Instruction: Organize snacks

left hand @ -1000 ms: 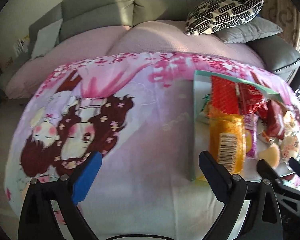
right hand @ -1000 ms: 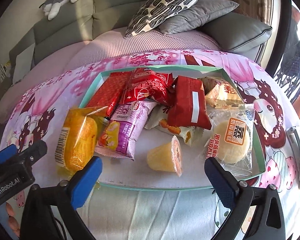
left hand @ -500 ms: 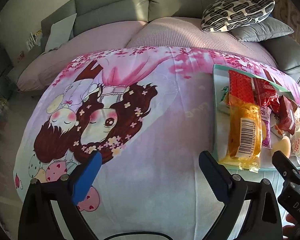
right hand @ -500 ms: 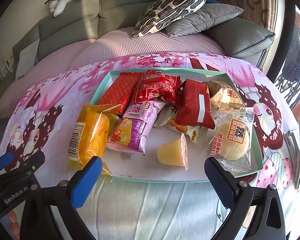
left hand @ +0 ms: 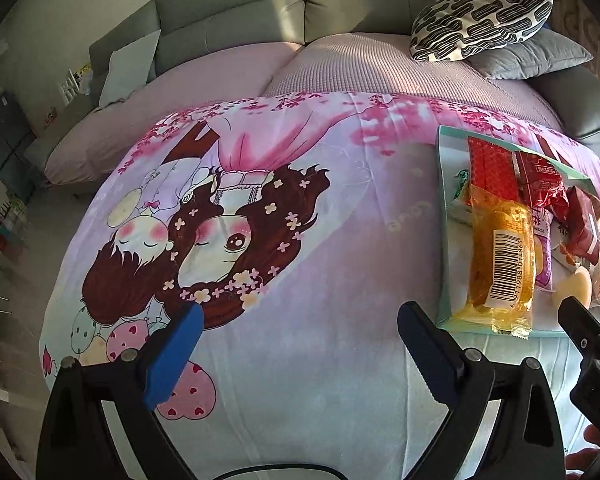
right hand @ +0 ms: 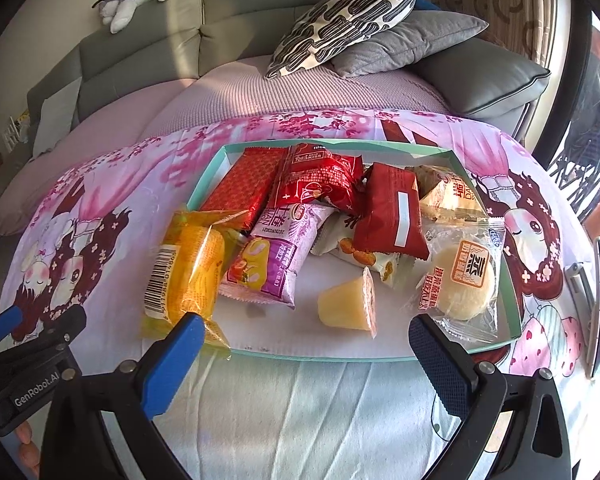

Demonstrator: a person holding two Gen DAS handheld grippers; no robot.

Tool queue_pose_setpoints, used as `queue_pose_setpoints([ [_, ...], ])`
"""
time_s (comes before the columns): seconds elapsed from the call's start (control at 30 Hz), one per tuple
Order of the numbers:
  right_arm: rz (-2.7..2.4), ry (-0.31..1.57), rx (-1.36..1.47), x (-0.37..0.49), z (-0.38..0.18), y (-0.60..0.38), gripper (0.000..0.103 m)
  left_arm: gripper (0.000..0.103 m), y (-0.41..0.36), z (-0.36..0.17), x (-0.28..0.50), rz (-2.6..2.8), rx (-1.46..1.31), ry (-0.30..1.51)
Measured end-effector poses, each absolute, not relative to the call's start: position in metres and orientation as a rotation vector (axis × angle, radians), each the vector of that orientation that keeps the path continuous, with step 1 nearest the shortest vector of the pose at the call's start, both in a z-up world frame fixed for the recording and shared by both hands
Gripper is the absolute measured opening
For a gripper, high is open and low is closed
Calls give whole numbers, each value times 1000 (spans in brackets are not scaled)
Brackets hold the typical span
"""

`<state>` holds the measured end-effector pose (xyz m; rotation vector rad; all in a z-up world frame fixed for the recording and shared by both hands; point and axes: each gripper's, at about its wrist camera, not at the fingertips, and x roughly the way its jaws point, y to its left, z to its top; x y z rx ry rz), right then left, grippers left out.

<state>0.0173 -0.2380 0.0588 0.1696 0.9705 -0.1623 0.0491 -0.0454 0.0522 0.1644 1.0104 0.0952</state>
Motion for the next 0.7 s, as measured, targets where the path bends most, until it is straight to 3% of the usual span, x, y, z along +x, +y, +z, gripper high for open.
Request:
queue_pose_setpoints([
  [0.7,-158,990,181,19,51,-239,103,98,-46,45,52,88,173,1026],
])
